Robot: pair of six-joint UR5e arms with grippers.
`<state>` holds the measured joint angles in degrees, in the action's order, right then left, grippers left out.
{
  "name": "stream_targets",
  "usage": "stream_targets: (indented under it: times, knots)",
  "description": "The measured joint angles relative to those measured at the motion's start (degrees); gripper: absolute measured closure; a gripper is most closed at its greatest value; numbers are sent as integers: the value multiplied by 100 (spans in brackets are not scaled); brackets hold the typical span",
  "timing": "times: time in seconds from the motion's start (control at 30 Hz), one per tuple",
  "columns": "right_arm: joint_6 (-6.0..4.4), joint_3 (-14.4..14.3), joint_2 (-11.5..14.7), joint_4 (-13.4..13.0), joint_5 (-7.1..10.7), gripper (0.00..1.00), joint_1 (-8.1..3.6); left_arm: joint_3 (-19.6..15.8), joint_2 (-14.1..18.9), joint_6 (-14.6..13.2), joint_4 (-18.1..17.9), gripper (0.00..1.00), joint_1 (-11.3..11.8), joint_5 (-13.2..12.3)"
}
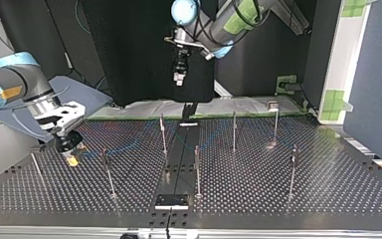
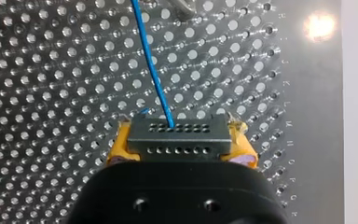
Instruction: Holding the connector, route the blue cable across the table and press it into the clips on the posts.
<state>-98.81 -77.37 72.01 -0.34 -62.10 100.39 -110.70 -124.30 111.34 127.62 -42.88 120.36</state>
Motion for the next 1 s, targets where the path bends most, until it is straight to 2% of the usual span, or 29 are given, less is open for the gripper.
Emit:
stream_targets:
  times: [0.2,0.57,1.0]
  knots:
    - [0,-2,-4,4,10,100,-12,-290,-265,-123,-288,0,-3,0]
    - [0,-2,2,16,-61,100,15,-810,-324,-277,-803,0,-6,-52]
    - [0,-3,3,16,-75,100,3,-911,-326,-315,-887,0,-12,-70]
